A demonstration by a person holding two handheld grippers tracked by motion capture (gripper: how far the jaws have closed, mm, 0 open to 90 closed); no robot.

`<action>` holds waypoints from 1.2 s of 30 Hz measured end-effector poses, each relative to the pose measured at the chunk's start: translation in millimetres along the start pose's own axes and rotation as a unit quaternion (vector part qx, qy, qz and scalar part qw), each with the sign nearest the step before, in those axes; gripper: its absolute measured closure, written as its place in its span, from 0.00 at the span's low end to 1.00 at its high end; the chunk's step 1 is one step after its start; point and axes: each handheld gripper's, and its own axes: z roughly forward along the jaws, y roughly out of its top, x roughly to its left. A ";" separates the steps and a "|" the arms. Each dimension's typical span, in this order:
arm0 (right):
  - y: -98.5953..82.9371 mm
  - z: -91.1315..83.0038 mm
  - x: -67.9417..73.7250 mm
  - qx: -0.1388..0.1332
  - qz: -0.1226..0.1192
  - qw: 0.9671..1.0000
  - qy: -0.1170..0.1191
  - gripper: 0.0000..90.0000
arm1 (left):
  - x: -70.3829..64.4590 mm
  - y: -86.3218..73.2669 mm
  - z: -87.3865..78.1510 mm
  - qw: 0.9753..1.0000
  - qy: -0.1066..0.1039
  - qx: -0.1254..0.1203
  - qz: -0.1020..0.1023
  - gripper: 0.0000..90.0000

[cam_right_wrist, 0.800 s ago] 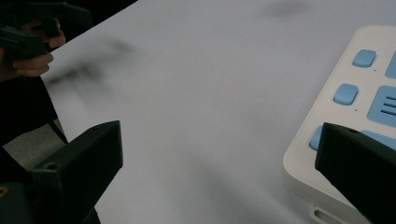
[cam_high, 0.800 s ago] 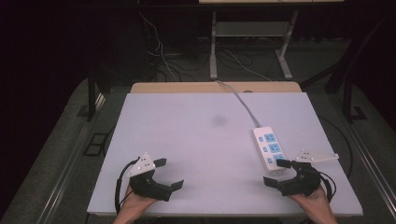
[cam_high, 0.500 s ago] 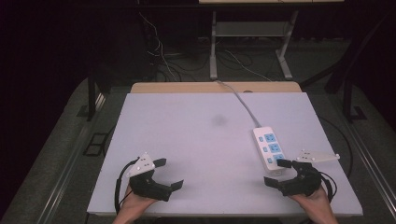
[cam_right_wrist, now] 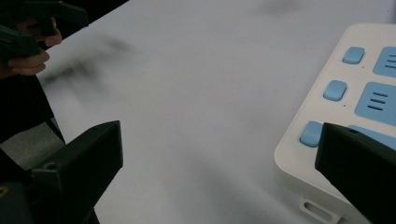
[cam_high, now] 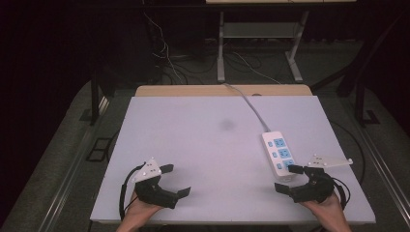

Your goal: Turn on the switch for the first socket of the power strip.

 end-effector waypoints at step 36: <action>32.2 6.0 -6.1 0.074 -0.021 0.997 -0.005 0.00 | 1.1 -1.1 -0.3 1.000 -0.003 0.003 -0.003 0.00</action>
